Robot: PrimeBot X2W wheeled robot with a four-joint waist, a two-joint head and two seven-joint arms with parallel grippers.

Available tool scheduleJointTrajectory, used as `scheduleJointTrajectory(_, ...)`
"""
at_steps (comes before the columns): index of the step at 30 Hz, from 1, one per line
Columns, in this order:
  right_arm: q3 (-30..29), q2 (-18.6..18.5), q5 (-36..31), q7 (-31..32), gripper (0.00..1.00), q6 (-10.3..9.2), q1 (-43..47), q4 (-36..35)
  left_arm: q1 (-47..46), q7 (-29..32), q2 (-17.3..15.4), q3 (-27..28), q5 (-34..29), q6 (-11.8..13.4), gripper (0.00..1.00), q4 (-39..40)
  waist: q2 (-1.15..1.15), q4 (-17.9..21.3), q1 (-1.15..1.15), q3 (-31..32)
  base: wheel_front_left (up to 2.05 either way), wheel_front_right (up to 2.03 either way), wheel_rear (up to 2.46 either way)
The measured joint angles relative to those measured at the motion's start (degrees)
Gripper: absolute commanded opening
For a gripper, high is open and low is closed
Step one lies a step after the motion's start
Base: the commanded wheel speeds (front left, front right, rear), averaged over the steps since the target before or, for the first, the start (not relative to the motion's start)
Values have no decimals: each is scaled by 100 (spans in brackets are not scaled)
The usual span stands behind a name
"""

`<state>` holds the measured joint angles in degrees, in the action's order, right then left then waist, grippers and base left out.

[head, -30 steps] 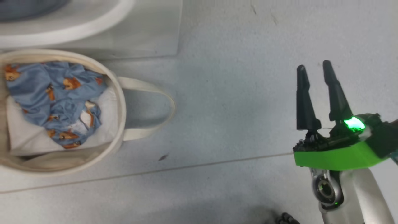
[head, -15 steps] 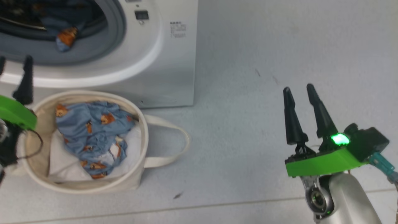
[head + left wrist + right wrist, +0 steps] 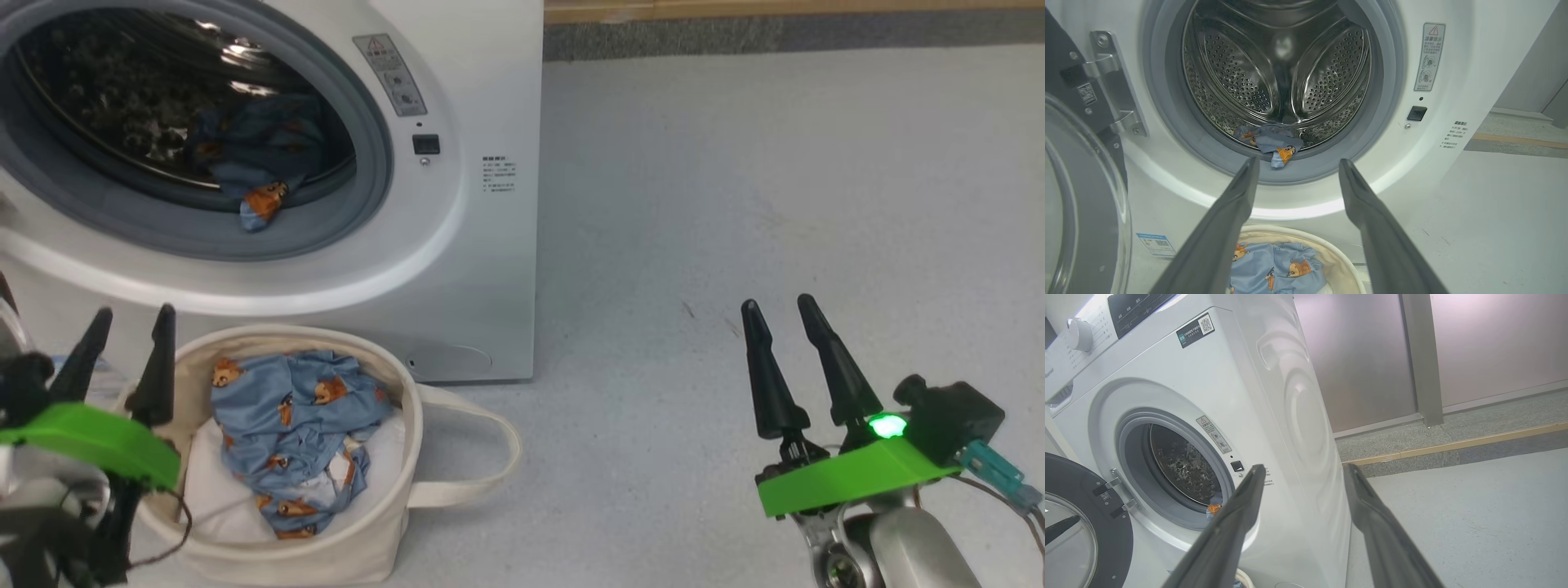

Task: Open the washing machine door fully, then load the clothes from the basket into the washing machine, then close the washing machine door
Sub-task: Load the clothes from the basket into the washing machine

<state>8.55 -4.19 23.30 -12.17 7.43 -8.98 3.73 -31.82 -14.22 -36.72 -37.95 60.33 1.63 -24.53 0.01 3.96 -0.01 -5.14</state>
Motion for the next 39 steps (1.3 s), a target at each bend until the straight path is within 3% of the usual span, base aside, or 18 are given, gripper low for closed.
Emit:
scheduleJointTrajectory(12,-54,-19,59,47,100,0,219,18,1402,-1,-35,776,-216,196,100,726,0,-22,0,334,0,0,0)
scheduleJointTrajectory(22,-65,-33,110,48,100,0,245,34,1961,-1,18,1190,-480,302,100,1221,0,-102,0,388,0,0,0)
scheduleJointTrajectory(39,-75,-31,109,49,100,0,244,-9,2163,162,11,1159,-662,414,100,1551,0,-56,1,321,0,0,0)
